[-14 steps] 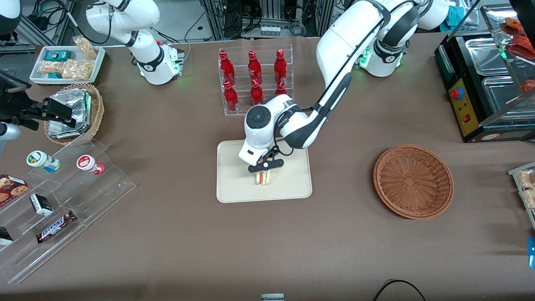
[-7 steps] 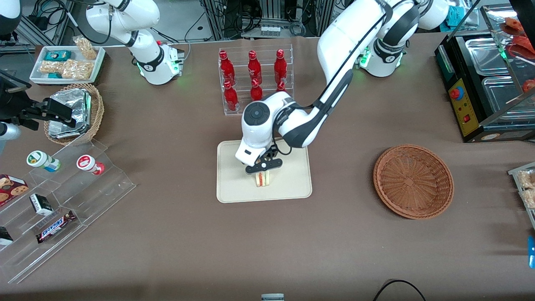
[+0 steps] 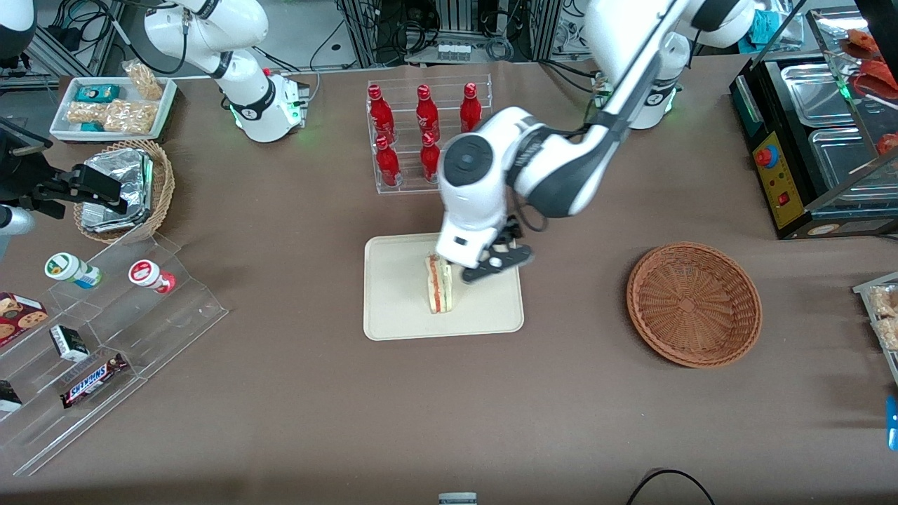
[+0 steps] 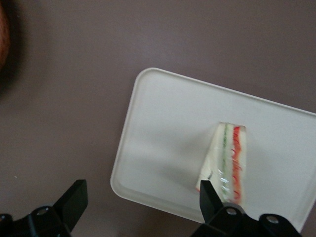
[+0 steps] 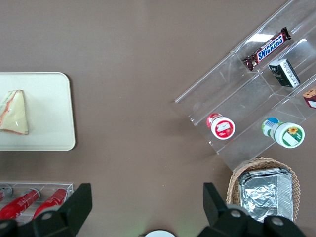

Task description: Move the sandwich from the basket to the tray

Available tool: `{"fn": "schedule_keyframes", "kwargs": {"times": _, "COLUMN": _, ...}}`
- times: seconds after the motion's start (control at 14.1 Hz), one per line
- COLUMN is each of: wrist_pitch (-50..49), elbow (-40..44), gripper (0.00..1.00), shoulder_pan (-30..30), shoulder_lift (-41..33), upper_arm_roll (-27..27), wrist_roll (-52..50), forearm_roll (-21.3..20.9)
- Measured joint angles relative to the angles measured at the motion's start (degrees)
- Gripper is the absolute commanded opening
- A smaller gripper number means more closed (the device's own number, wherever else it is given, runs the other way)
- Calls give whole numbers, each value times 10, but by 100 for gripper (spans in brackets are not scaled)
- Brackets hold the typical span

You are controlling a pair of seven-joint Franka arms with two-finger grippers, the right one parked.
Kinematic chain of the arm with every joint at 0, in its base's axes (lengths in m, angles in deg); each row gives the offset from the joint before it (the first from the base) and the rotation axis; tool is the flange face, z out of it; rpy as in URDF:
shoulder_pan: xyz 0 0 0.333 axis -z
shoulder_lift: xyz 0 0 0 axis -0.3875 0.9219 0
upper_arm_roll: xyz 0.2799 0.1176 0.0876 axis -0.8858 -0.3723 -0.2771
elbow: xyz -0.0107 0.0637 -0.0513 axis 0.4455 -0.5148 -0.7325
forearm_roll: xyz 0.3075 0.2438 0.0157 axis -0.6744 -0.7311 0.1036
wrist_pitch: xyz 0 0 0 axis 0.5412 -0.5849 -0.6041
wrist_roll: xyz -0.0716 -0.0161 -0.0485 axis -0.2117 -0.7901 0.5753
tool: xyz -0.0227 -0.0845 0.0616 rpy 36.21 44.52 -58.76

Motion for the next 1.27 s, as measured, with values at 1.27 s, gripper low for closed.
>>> {"fn": "schedule_keyframes", "kwargs": {"times": 1.27, "wrist_pitch": -181, "elbow": -152, "gripper": 100, "shoulder_pan": -315, "shoulder_lift": -314, "upper_arm_roll": -19, "wrist_roll": 570, "forearm_roll": 65}}
